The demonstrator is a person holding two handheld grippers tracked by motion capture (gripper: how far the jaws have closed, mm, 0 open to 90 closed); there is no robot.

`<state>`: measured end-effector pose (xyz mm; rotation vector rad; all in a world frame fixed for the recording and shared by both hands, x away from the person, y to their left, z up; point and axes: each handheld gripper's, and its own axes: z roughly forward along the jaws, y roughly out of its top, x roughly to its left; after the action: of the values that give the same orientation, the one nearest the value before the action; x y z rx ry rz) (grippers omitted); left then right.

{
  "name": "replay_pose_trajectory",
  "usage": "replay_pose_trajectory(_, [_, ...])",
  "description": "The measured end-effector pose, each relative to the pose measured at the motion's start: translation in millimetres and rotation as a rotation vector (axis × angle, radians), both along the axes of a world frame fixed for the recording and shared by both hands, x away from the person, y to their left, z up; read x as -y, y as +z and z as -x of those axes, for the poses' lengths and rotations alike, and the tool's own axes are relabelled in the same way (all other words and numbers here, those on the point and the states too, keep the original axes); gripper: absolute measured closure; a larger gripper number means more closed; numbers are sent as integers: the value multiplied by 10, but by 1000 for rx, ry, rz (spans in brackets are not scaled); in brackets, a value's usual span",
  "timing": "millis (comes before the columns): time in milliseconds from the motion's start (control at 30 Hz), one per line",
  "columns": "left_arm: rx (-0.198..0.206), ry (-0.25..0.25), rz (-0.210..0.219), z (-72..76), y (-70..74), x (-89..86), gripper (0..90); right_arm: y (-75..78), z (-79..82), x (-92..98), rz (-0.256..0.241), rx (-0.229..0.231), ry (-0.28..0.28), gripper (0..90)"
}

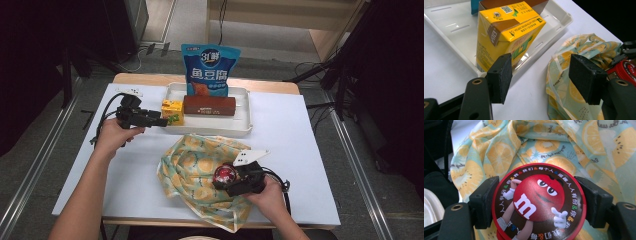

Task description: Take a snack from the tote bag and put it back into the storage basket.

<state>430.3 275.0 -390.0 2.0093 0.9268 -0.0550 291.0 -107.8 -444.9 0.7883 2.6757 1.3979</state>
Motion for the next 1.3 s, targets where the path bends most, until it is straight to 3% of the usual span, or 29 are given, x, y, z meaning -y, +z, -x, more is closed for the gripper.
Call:
replay_pose_trajectory(933, [9,3,-2,39,17,-30,358,211,-112,92,-38,8,-50,264])
replay_pose_trajectory(1300, [7,6,-6,72,24,-55,358,321,-167,74,-55,12,-34,264])
